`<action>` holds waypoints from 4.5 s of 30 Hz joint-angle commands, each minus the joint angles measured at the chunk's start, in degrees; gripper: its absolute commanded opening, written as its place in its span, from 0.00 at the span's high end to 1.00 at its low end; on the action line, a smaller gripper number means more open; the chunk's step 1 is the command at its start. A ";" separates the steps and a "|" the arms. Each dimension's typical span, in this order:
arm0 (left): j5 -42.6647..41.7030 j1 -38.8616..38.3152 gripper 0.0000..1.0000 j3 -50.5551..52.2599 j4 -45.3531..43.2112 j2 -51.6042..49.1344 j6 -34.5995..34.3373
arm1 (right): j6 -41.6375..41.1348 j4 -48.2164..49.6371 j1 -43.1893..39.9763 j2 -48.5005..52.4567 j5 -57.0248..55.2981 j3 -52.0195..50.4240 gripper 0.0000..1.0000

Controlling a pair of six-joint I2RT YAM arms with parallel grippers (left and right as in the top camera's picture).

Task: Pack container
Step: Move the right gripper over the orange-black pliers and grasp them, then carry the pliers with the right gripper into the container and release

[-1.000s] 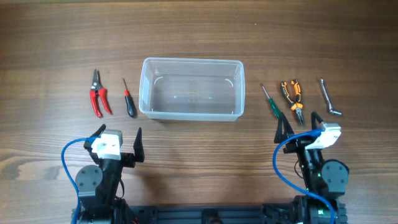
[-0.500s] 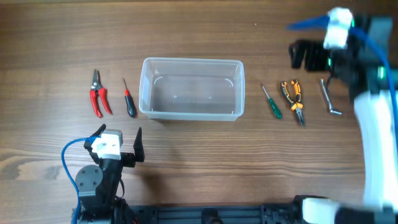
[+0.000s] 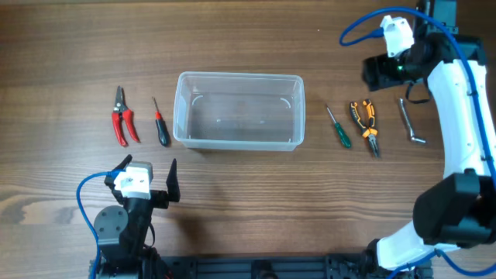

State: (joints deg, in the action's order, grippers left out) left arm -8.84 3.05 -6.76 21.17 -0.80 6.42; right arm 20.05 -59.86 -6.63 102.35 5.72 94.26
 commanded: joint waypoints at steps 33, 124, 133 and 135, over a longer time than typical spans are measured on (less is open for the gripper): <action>-0.70 -0.33 0.00 0.35 -0.13 0.48 0.87 | -2.75 5.14 -1.77 13.62 -4.46 -11.19 0.45; -0.70 -0.33 0.00 0.35 -0.13 0.48 0.87 | 8.44 0.44 43.30 14.51 -2.34 19.21 0.96; -0.70 -0.33 0.00 0.35 -0.13 0.48 0.87 | 8.31 7.48 43.30 18.51 -0.52 4.90 0.96; -0.70 -0.33 0.00 0.35 -0.13 0.48 0.85 | 8.24 9.77 43.30 19.04 0.35 1.95 0.96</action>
State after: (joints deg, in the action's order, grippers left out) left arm -8.84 3.05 -6.76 21.17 -0.80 6.44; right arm 29.54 -52.16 36.56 119.72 4.10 99.46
